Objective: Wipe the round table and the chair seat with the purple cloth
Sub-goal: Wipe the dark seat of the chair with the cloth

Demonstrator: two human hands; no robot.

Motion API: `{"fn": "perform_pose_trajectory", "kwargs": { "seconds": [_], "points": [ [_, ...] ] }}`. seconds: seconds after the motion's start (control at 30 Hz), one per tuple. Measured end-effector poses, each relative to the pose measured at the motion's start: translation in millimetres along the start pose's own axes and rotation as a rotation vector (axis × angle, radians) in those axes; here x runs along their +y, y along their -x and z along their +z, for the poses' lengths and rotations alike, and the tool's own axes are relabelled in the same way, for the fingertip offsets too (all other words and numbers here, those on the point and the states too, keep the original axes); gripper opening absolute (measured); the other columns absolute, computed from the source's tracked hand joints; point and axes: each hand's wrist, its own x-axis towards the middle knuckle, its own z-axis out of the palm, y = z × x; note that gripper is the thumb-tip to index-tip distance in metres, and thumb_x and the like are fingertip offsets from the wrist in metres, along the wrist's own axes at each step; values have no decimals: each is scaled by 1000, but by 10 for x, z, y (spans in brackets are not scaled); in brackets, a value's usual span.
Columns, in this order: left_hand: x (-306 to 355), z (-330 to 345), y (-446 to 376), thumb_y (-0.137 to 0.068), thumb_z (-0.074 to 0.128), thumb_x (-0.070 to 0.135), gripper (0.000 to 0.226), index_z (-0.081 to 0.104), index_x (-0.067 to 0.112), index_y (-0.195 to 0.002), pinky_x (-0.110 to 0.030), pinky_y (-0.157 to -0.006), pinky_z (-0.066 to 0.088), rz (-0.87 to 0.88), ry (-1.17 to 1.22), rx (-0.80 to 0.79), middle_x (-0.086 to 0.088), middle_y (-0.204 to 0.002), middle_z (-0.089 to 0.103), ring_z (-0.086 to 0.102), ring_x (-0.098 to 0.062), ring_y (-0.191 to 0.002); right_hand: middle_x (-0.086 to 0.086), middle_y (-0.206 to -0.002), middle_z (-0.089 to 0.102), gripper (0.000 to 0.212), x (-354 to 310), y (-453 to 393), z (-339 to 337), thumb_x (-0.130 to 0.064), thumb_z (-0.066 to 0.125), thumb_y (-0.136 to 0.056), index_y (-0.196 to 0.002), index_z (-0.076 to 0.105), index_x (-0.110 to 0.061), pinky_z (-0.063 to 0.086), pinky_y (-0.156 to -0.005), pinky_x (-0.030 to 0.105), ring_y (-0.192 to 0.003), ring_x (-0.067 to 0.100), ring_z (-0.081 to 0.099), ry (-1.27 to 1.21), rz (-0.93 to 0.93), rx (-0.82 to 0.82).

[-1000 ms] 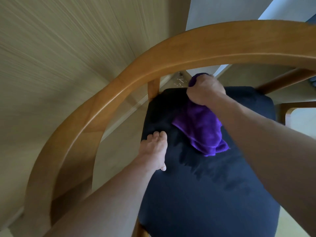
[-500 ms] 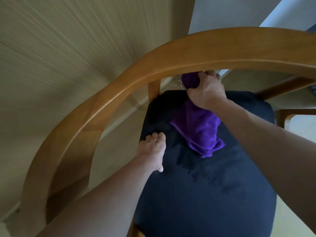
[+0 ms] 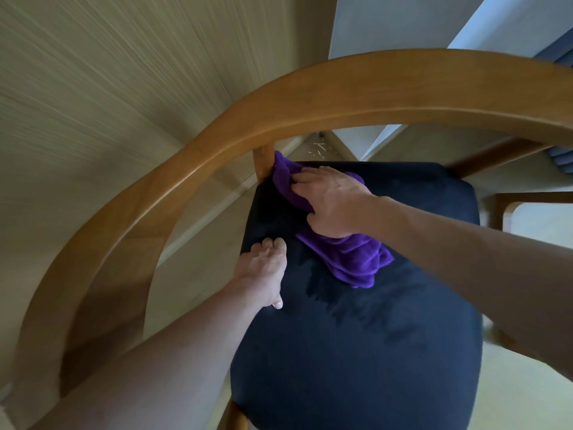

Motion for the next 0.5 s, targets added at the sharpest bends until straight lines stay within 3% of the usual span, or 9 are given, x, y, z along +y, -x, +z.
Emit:
{"fn": "perform_pose_trajectory", "kwargs": {
  "seconds": [0.07,0.13,0.2,0.27,0.37,0.5],
  "points": [
    [1,4,-1,-62,98,35,93,37,12,-128,-36,-93,51,-9,-2,-2,-7,-131,47,51,-27,-120,6,-136,54,47,95,78,35,-20,59,-79,-125,59,-10,31,-115,36,-132,30,46,-47,92,112],
    [-5,10,-4,-62,98,35,96,36,11,-131,-37,-97,50,-12,-5,-1,-7,-133,46,51,-27,-122,10,-140,49,52,147,-5,35,-18,60,-77,-128,54,-7,32,-116,38,-133,33,44,-146,275,191],
    [-8,28,-16,-61,98,36,97,36,11,-131,-37,-95,50,-8,-5,2,-7,-132,47,51,-27,-120,10,-152,39,65,111,-208,22,-23,61,-80,-141,45,-8,24,-122,43,-143,32,33,-196,408,140],
    [-13,43,-34,-60,98,37,95,37,12,-128,-36,-92,51,1,-13,9,-6,-128,48,52,-26,-117,7,-153,39,66,18,-423,20,-29,60,-82,-143,44,-9,24,-122,49,-144,32,33,-194,452,65],
    [-30,46,-23,-59,99,36,93,38,12,-125,-36,-90,52,1,-10,0,-5,-125,48,53,-25,-114,6,-151,41,63,-119,-504,36,-29,60,-83,-142,45,-11,27,-121,48,-141,33,35,-163,411,59],
    [-11,-13,12,-61,98,36,100,36,11,-136,-38,-95,52,2,-4,-5,-7,-131,48,52,-28,-120,2,-169,15,81,-334,-163,206,-26,62,-85,-157,28,-14,12,-128,42,-156,28,8,-95,141,22]
  ]
}}
